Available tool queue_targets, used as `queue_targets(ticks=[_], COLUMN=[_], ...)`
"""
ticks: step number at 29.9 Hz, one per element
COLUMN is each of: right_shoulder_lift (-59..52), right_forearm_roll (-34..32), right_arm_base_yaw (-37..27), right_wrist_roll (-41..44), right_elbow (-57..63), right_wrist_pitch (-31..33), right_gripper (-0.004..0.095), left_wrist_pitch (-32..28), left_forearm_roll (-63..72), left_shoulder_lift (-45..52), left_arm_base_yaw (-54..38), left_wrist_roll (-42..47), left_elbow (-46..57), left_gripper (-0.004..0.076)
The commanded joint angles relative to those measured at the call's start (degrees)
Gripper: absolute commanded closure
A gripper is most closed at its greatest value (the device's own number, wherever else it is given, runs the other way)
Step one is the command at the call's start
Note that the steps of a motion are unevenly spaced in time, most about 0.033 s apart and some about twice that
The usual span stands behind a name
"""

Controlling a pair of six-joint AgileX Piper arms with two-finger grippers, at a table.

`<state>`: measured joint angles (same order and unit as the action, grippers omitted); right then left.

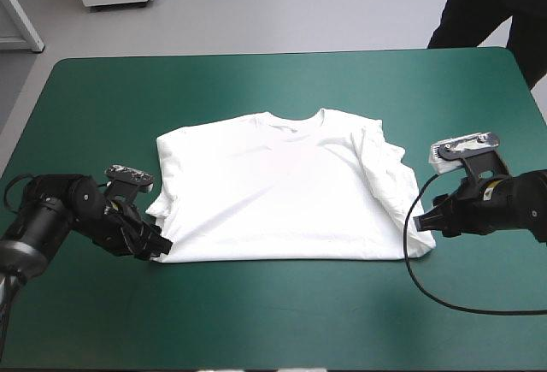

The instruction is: Fold the cloth

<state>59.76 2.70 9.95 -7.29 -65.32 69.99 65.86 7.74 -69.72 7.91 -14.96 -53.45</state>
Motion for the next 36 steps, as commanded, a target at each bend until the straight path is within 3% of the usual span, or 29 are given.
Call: queue_targets(ticks=[1, 7, 20, 25, 28, 33, 36], right_shoulder_lift=[-0.9, -0.9, -0.8, -0.8, -0.7, 1.8, 4.8], right_forearm_roll=[-1.7, -5.3, -6.0, -11.1, -11.3, -10.7, -8.8], right_arm_base_yaw=[1.6, 4.0, 5.3, 5.3, 5.3, 5.3, 5.3], right_wrist_roll=[0.1, 1.8, 3.2, 5.6, 5.9, 6.4, 6.5], right_elbow=[-1.4, -1.4, -1.4, 0.3, 2.7, 5.6, 6.4], right_wrist_pitch=[-2.1, -1.6, -1.1, 0.1, 0.2, -1.0, -2.9], right_gripper=[0.0404, 0.0404, 0.0408, 0.0408, 0.0407, 0.0407, 0.0407], left_wrist_pitch=[-4.1, -7.0, -8.2, -8.3, -8.3, -8.7, -8.6], left_forearm_roll=[1.3, 1.2, 1.5, 3.7, 5.0, 5.3, 6.1], left_shoulder_lift=[-3.0, -9.5, -17.6, -19.2, -20.0, -20.2, -20.3], left_arm_base_yaw=[-0.1, -0.1, -0.1, -0.1, -0.1, -0.1, -0.1], left_wrist_roll=[-0.7, -0.8, -0.8, -1.8, -2.1, -4.4, -5.6], left_elbow=[-1.2, -1.2, -0.6, -0.5, -0.4, -0.4, -0.4], left_gripper=[0.027, 0.027, 0.027, 0.0279, 0.0372, 0.0732, 0.0746])
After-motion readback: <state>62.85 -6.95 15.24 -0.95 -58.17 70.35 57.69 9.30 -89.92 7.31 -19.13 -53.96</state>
